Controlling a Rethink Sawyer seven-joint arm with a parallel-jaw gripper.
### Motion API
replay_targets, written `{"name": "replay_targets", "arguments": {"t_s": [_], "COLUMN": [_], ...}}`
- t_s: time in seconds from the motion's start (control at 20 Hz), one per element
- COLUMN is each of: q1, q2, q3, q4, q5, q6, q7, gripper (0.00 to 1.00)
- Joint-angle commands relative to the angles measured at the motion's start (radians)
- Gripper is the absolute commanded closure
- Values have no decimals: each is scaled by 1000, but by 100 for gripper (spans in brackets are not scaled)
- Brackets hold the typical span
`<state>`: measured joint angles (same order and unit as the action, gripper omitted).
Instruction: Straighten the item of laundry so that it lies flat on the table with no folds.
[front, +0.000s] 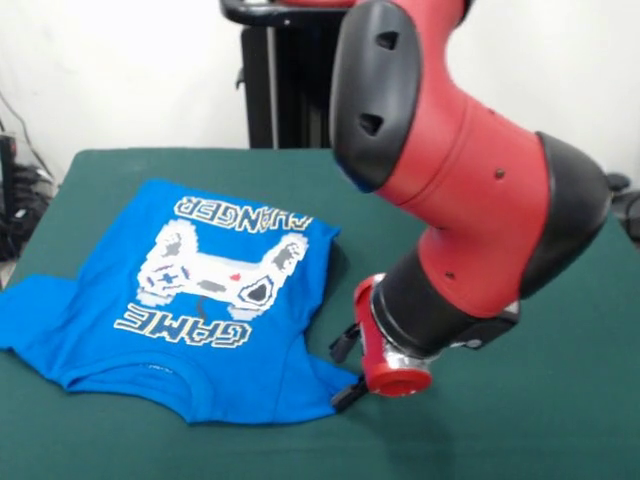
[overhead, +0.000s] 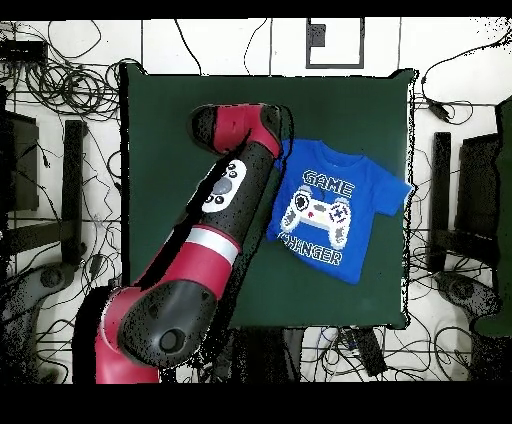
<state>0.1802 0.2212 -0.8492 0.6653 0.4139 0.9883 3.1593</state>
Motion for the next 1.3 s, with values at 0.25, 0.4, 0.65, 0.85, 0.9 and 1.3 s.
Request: {"name": "replay_targets", "arguments": {"t_s": [0.25, 0.4, 0.65, 0.85, 0.9, 1.3], "q1": [78, 79, 84, 96, 99, 122], "q2": [48, 58, 61, 71, 74, 96], "q3": [207, 204, 203, 180, 175, 155], "q4": [83, 71, 71, 61, 57, 42], "q5": [83, 90, 96, 102, 104, 129], "q6": [-128, -129, -139, -122, -119, -131], "q7": [201, 213, 230, 275, 287, 373], "gripper": [0, 0, 0, 0, 0, 0]}}
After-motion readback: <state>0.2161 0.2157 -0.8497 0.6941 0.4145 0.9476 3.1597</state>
